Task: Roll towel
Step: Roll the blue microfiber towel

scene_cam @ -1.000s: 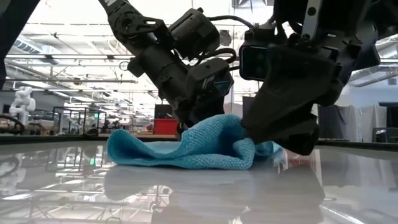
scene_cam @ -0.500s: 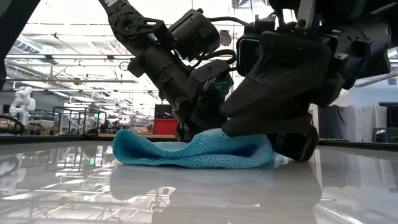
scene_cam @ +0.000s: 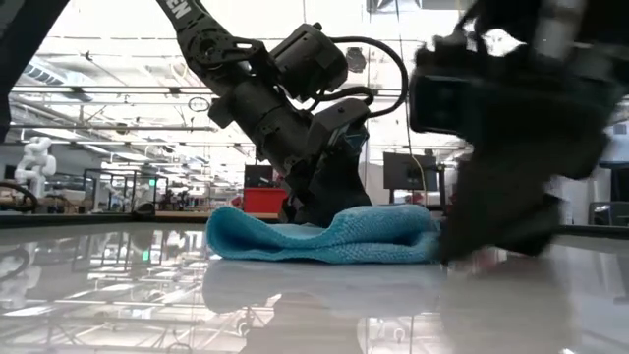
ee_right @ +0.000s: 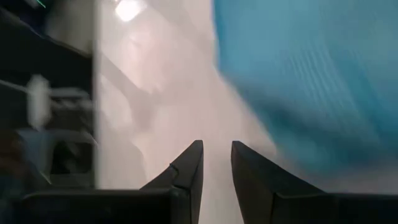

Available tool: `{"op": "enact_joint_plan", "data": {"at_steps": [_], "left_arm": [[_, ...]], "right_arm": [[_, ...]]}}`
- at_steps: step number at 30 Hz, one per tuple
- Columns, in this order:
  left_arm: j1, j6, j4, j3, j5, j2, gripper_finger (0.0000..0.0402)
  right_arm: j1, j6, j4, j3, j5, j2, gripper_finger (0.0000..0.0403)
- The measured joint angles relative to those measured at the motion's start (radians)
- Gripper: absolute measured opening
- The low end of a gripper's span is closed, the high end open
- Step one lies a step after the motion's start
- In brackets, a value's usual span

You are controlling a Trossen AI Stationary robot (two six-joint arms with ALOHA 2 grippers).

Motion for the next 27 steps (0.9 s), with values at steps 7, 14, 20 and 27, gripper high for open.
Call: {"op": "enact_joint_plan", "data": {"at_steps": [7,14,20,27], "left_arm": [[0.000,-0.005,-0.001,0.000,0.021,0.000,0.0141],[-0.003,-0.026,0.003,0.000,0.029,0.000,0.0141],[-0.003,-0.027,0.010,0.000,0.033,0.000,0.0141],[-0.004,-0.027,0.018,0.000,0.030,0.000,0.0141]], "right_arm": [[0.032,0.019,-0.237,0.000,0.100,-0.078,0.0086],[0.029,0.041,-0.232,0.000,0.156,-0.075,0.0157],[0.017,0.078,-0.187,0.002,0.180,-0.024,0.0172],[-0.005,0.062,-0.054,0.001,0.231,0.011,0.0144]]}}
